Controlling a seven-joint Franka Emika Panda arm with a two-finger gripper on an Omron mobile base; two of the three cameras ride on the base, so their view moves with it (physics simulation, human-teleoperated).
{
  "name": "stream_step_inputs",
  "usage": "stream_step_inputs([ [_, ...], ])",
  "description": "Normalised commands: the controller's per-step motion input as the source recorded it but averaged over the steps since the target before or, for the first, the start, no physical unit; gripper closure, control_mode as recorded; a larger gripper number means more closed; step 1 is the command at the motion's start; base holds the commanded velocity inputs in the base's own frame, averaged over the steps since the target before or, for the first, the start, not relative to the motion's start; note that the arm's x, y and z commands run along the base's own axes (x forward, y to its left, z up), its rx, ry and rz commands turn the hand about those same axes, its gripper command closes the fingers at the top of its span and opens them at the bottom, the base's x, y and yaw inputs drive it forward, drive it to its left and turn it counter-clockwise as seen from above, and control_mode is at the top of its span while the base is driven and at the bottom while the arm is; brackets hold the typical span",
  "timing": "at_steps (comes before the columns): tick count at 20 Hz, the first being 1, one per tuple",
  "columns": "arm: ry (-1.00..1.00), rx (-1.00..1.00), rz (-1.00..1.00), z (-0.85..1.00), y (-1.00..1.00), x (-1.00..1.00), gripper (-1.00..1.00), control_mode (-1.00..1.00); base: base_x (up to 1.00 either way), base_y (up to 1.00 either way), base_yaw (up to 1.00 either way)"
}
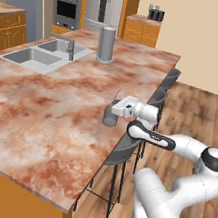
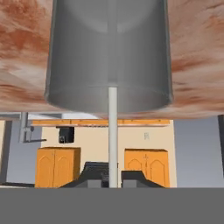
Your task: Take a straw from the drawer in front and place it inside the glass cup on the dining counter.
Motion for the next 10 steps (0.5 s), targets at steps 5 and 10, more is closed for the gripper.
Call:
stream_step_inputs([
  [5, 0.0, 0.0, 0.0, 0.01, -0.03, 0.0, -1.0, -1.0, 0.0, 0.0, 0.0],
  [10, 0.0, 0.0, 0.01, 0.02, -0.12, -0.09, -1.0, -1.0, 0.0, 0.0, 0.0],
])
